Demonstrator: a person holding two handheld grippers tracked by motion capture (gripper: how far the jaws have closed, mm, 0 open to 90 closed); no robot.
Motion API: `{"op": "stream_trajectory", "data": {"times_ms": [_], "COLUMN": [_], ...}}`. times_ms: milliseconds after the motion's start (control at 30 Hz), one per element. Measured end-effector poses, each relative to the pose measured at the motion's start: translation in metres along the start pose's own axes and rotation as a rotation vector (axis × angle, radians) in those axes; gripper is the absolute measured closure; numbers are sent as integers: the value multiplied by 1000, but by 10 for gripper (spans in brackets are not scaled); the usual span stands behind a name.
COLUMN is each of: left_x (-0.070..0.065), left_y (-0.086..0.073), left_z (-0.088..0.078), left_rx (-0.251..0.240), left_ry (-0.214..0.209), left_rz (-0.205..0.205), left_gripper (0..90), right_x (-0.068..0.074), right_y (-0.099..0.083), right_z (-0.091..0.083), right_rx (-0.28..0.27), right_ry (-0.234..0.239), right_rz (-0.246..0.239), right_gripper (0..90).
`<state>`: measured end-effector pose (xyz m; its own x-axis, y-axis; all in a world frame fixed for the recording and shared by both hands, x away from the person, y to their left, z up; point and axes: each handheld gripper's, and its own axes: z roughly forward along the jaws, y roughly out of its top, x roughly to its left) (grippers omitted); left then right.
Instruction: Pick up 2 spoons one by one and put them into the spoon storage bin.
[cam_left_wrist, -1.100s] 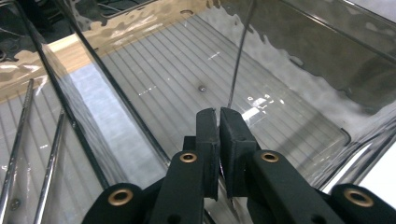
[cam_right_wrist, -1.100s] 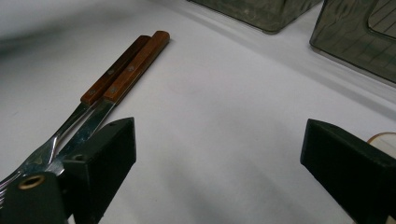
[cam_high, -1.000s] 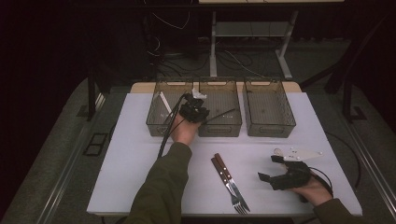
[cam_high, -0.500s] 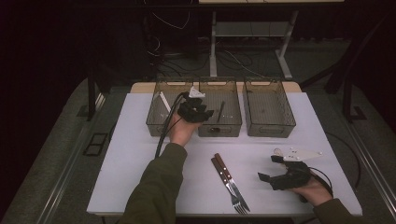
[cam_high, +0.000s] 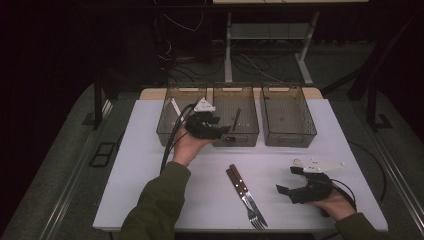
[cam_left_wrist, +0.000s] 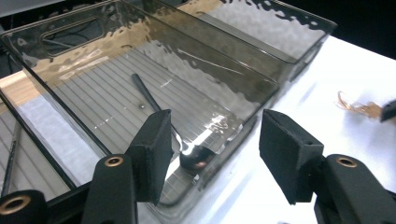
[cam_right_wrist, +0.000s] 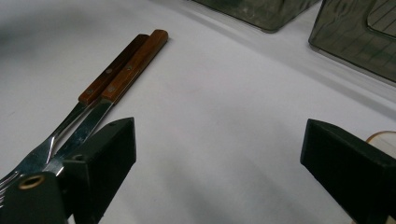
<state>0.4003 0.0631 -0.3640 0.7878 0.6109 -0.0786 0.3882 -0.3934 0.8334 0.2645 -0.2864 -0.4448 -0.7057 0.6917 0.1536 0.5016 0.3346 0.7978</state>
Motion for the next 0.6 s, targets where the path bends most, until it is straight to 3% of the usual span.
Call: {"op": "stream_trajectory", "data": {"times_ms": [233, 533, 600], "left_x": [-8, -18, -21], "left_y": [-14, -44, -50], "left_z": [-11, -25, -29], "left_rx": [2, -19, -18], "left_ry": [-29, -31, -27], "left_rz": [19, 26, 44], "left_gripper": [363, 316, 300], "right_x": [0, 0, 0], "right_y": [0, 0, 0], "right_z": [0, 0, 0], "right_rx": [1, 3, 1], "right_ry": [-2, -2, -3], "right_rz": [2, 7, 3], "right_gripper": [103, 102, 103]}}
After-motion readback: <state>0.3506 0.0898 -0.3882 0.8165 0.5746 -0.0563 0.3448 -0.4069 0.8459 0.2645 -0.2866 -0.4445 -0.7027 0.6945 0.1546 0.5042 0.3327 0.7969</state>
